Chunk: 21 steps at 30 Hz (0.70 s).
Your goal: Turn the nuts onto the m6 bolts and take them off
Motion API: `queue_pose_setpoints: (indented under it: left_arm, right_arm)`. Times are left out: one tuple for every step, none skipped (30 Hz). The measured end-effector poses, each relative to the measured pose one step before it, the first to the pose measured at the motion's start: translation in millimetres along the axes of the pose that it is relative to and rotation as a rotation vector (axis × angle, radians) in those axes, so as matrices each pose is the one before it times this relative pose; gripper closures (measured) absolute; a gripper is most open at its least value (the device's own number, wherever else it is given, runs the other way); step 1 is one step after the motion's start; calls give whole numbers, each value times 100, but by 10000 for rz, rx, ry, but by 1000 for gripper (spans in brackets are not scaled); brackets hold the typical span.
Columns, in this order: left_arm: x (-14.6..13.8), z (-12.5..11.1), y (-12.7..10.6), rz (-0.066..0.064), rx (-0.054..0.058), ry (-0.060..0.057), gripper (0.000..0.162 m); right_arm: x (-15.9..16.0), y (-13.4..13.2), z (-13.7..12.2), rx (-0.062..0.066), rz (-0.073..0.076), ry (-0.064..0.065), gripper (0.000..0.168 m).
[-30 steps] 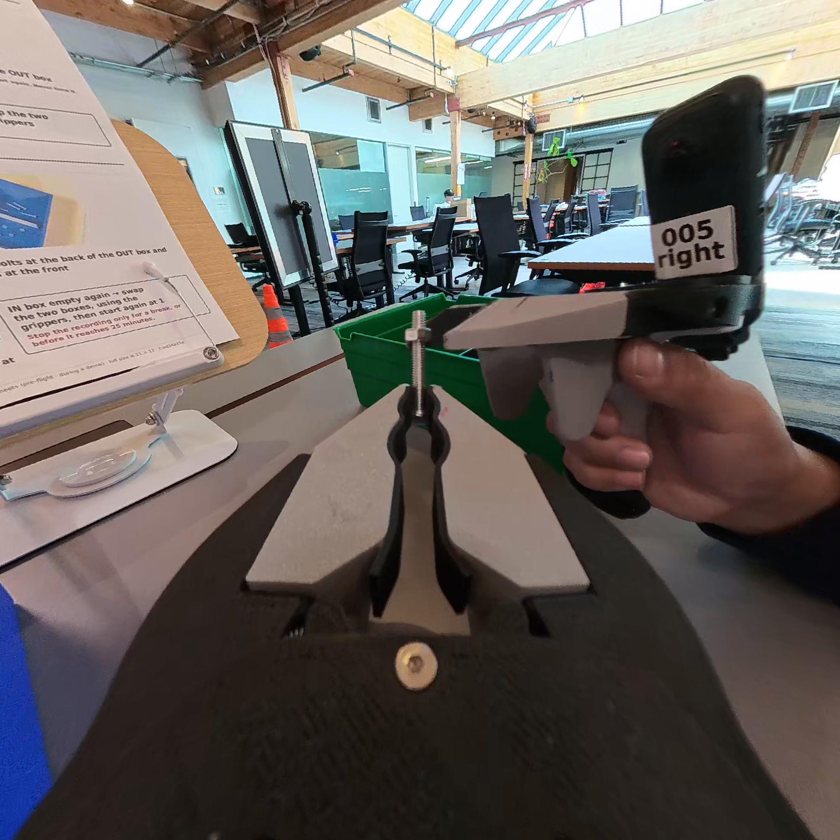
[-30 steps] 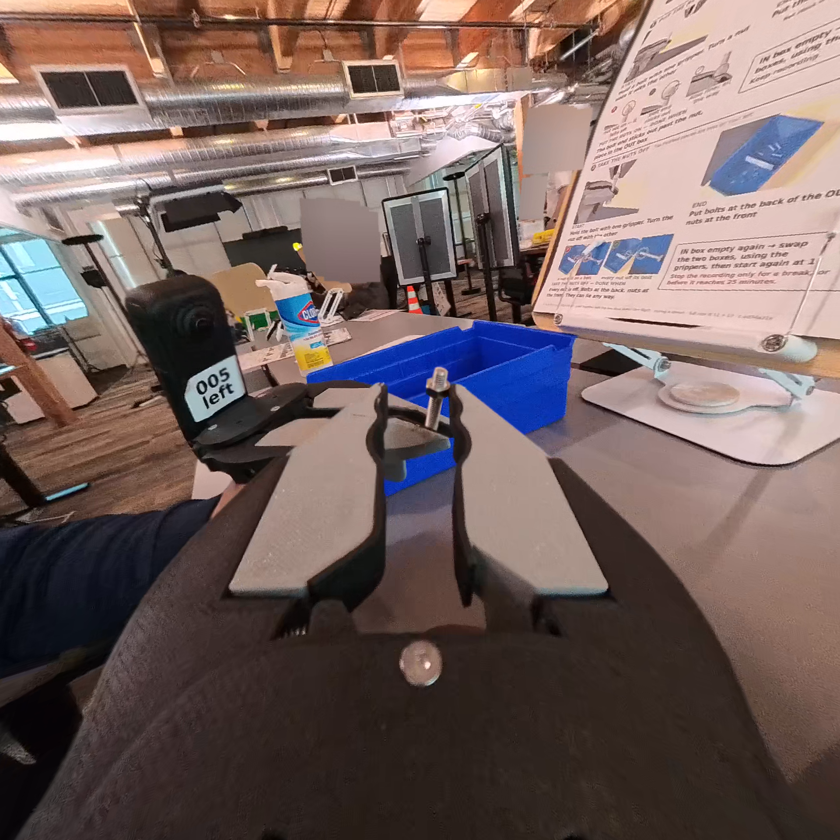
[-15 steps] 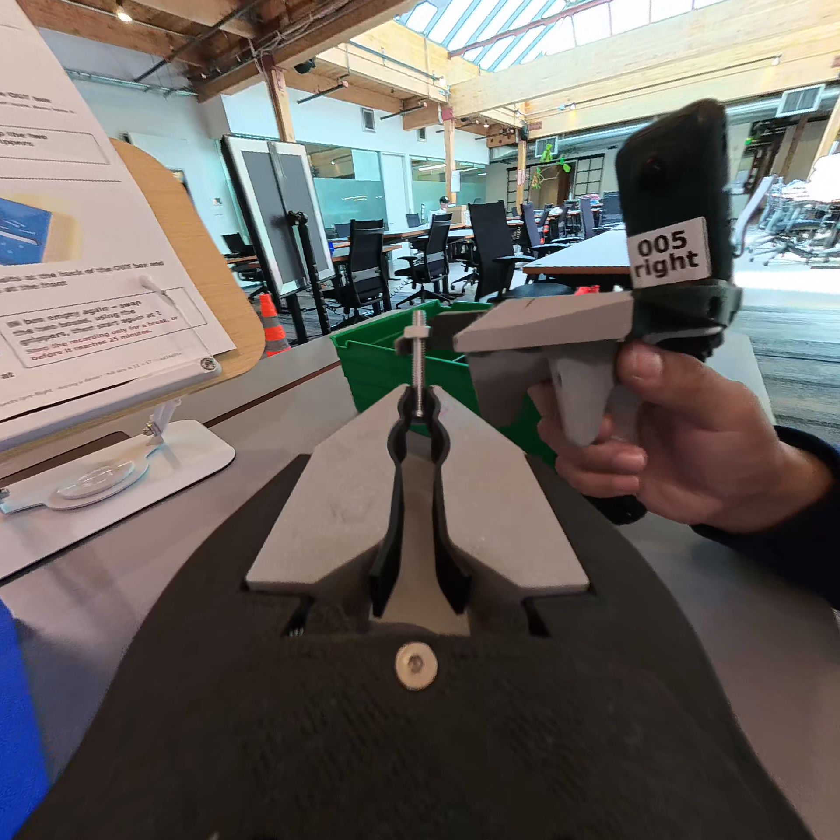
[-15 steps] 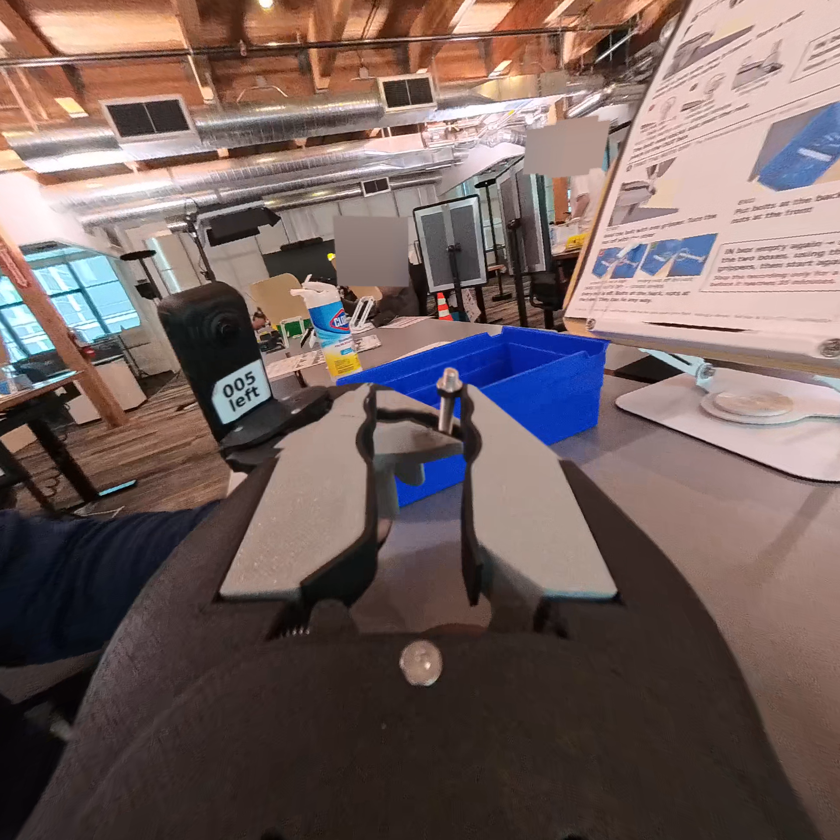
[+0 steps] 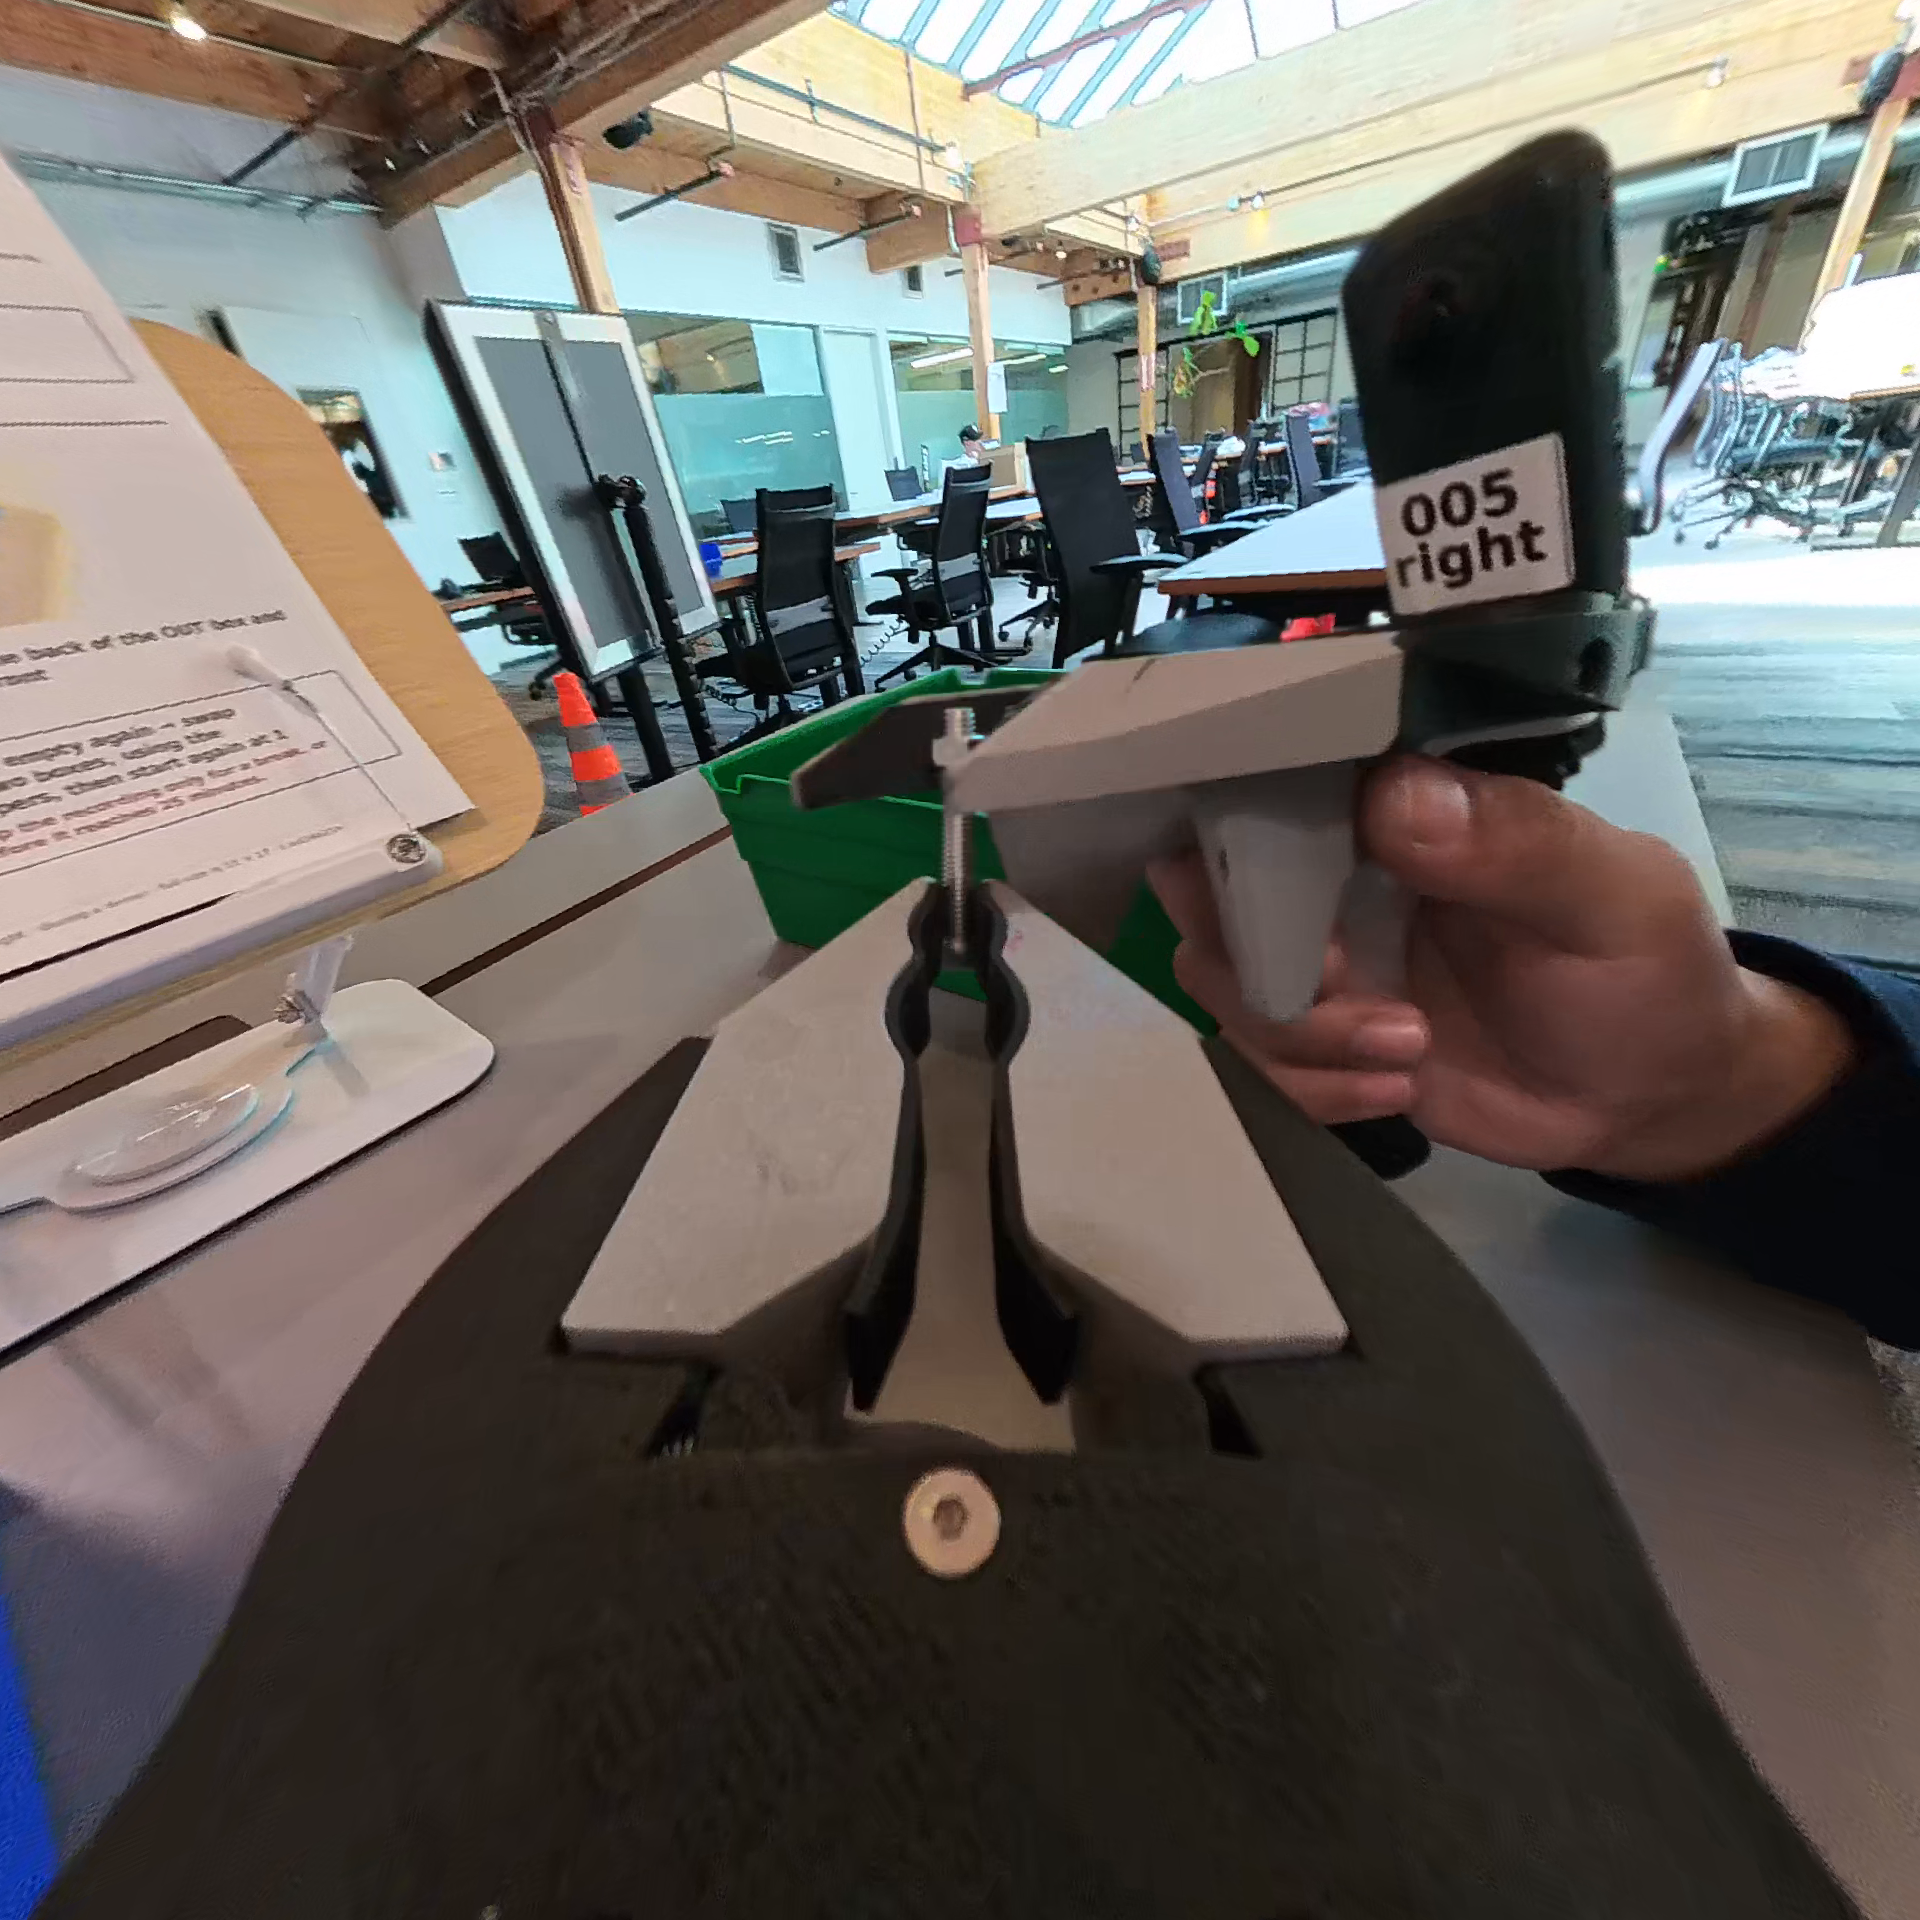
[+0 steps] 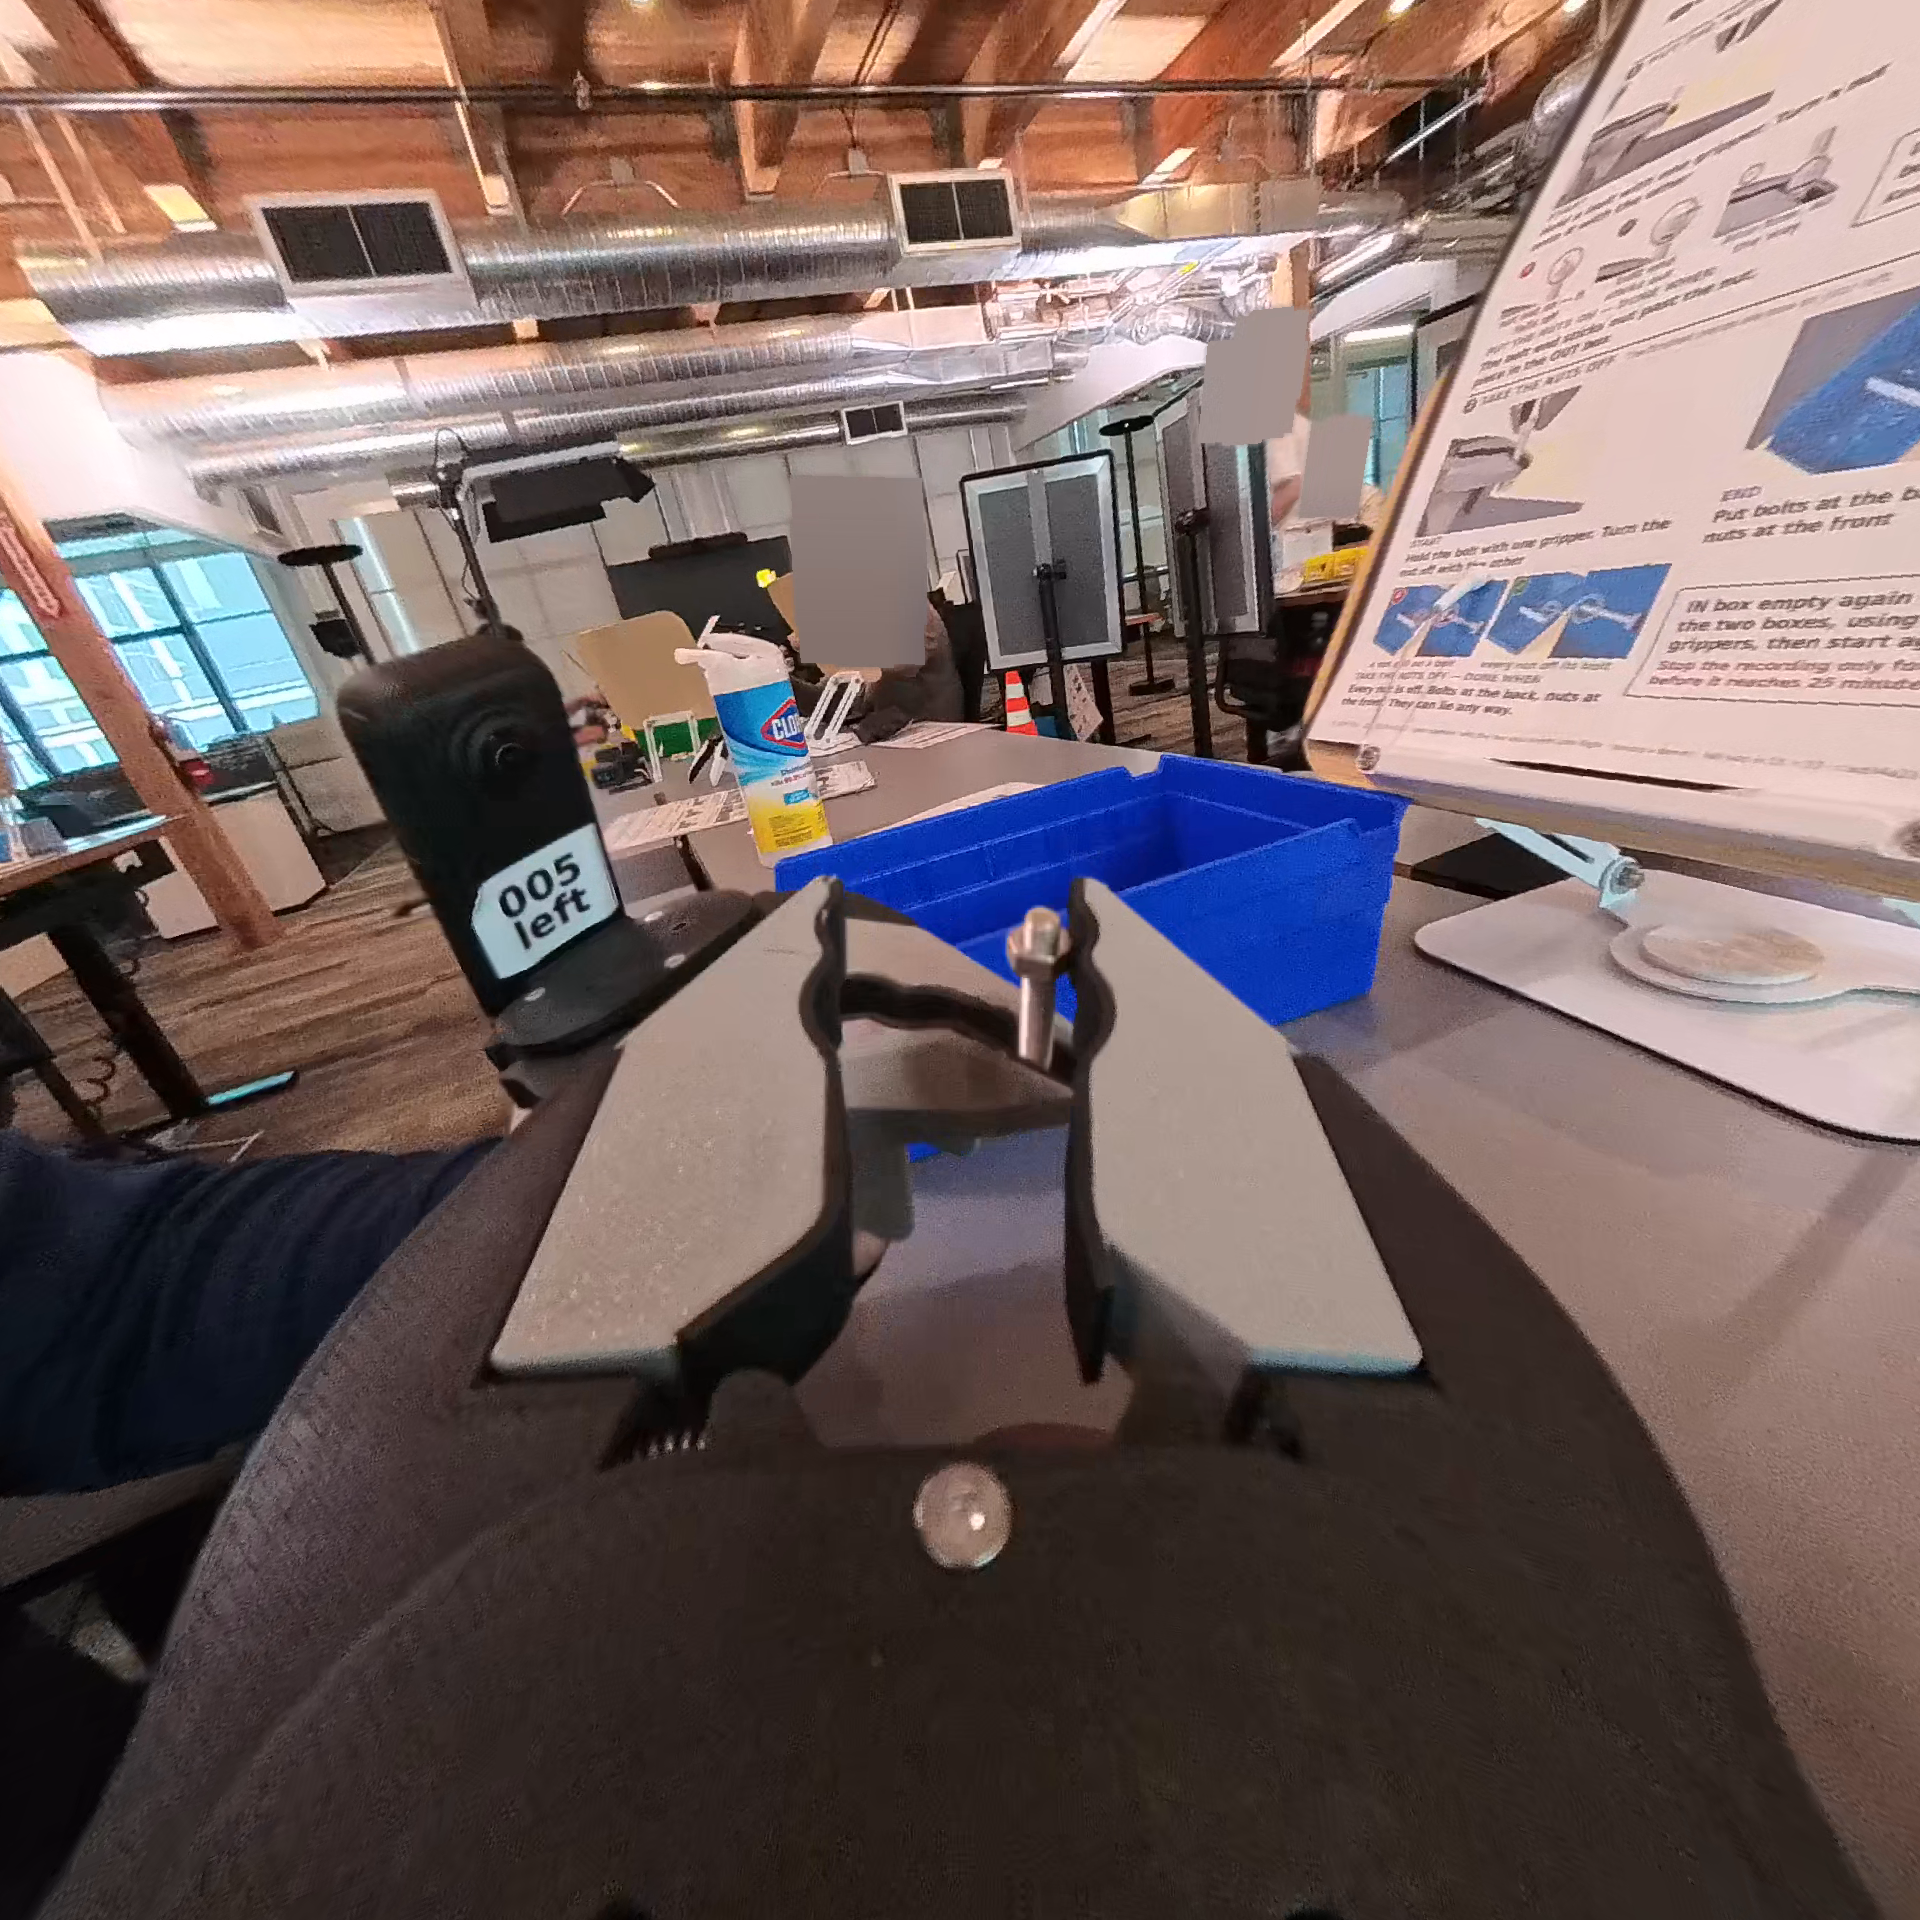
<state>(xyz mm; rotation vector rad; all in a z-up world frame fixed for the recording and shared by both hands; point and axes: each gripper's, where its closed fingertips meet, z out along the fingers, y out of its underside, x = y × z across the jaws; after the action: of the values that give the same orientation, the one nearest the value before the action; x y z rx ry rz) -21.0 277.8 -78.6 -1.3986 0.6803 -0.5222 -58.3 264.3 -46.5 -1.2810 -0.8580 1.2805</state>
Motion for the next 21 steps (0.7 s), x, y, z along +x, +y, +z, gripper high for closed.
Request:
queue_pose_setpoints:
  left_arm:
    - [277,127,51,118,-27,17,160]
    - [-32,26,-44,32,17,-56,160]
    - [-341,-83,-94,-73,50,-129,160]
    - [-506,-185,-128,-129,64,-144,160]
    - [-623,-228,-96,-100,45,-185,160]
    - [-700,-221,-89,-6,22,-256,160]
    - [-550,-179,-79,31,21,-210,160]
    - [-168,-73,-64,-57,27,-8,160]
    - [218,48,9,-127,9,164,160]
    - [407,147,157,-42,-68,173,160]
    - [622,252,300,114,-144,211,160]
    - [852,304,350,155,-158,300,160]
    - [914,305,307,124,-120,315,160]
    - [636,297,305,102,-142,175,160]
    - [193,168,200,107,-114,-1,160]
    - [-230,-18,-36,93,5,-151,160]
    - [-564,-219,-243,-16,124,-242,160]
    - [-647,-300,-280,-121,135,-201,160]
    - [-714,-301,-208,-137,84,-199,160]
    - [-693,-243,-111,-110,33,-203,160]
    - [-476,-146,-61,-126,24,-113,160]
  right_arm:
    - [-44,99,52,-70,-80,24,128]
    - [300,-20,-122,-12,-124,207,131]
    - [435,-129,-230,58,-95,241,134]
    - [409,-225,-262,103,16,175,134]
    - [438,-231,-268,118,93,157,135]
    - [348,-189,-225,104,100,92,136]
    - [124,-13,-88,-14,96,-35,137]
    - [-73,188,49,-115,73,-104,138]
    - [-292,305,196,-154,58,-190,138]
    - [-539,364,326,-163,48,-282,138]
    - [-639,238,395,-85,40,-268,132]
    - [-427,88,363,-5,-17,-88,123]
    - [-394,94,237,-40,-140,-85,121]
    - [12,210,107,-139,-218,121,121]
    - [477,261,-39,-183,-243,341,125]
    - [533,83,-137,-77,-129,300,129]
    - [563,-95,-220,52,73,240,130]
    - [464,-219,-244,143,210,123,130]
    - [171,-247,-214,152,233,-74,130]
    - [61,-194,-167,101,175,-92,131]
    - [42,-127,-85,75,56,-19,131]
